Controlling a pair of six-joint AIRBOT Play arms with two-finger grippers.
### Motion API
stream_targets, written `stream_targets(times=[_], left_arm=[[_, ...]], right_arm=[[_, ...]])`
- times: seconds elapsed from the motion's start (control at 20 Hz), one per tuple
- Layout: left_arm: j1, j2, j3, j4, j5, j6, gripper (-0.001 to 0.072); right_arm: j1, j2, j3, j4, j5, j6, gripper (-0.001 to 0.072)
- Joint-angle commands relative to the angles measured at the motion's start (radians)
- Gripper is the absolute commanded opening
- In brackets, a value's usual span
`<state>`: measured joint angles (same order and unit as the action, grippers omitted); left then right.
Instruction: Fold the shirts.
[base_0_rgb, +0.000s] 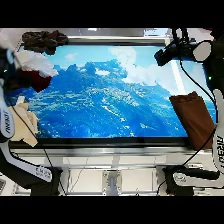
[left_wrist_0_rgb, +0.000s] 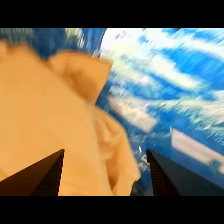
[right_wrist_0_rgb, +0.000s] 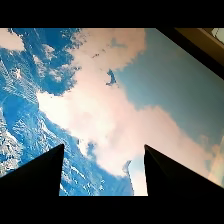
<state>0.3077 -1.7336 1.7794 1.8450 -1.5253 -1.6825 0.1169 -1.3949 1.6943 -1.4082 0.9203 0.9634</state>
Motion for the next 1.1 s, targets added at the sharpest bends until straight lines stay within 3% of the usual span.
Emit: stream_targets(times=[0.0, 0.2, 0.55, 0.6, 0.65, 0.7, 0.75, 0.9, 1.05], left_arm=[[0.155, -0.002, -0.164, -0.155, 0.002, -0.023, 0.0604], [0.203, -0.002, -0.256, -0.163, 0.121, -0.022, 0.0605], [0.203, -0.037, -0.262, -0.151, 0.176, -0.019, 0.0581], [0.203, -0.053, -0.262, -0.152, 0.167, -0.019, 0.0512], [0.203, -0.069, -0.262, -0.152, 0.156, -0.019, 0.0338], [0.203, -0.084, -0.262, -0.153, 0.142, -0.019, 0.0105], [0.203, -0.095, -0.262, -0.163, 0.131, -0.009, 0.0010], [0.201, -0.093, -0.245, -0.317, 0.111, 0.103, 0.0009], [0.164, -0.063, -0.179, -0.619, 0.112, 0.192, 0.0008]], right_arm=[[0.001, 0.000, 0.001, 0.030, -0.025, 0.001, 0.0553], [0.001, 0.000, 0.001, 0.040, -0.026, 0.001, 0.0553], [0.001, 0.000, 0.001, 0.043, -0.050, 0.000, 0.0553], [0.001, 0.001, 0.001, 0.053, -0.061, 0.001, 0.0553], [0.001, 0.001, 0.001, 0.062, -0.062, 0.001, 0.0553], [0.001, 0.001, 0.001, 0.062, -0.057, 0.001, 0.0553], [0.001, 0.001, 0.001, 0.064, -0.049, 0.010, 0.0553], [0.001, 0.001, 0.001, 0.112, -0.038, 0.009, 0.0553], [0.001, 0.001, 0.001, 0.175, -0.003, 0.009, 0.0553]])
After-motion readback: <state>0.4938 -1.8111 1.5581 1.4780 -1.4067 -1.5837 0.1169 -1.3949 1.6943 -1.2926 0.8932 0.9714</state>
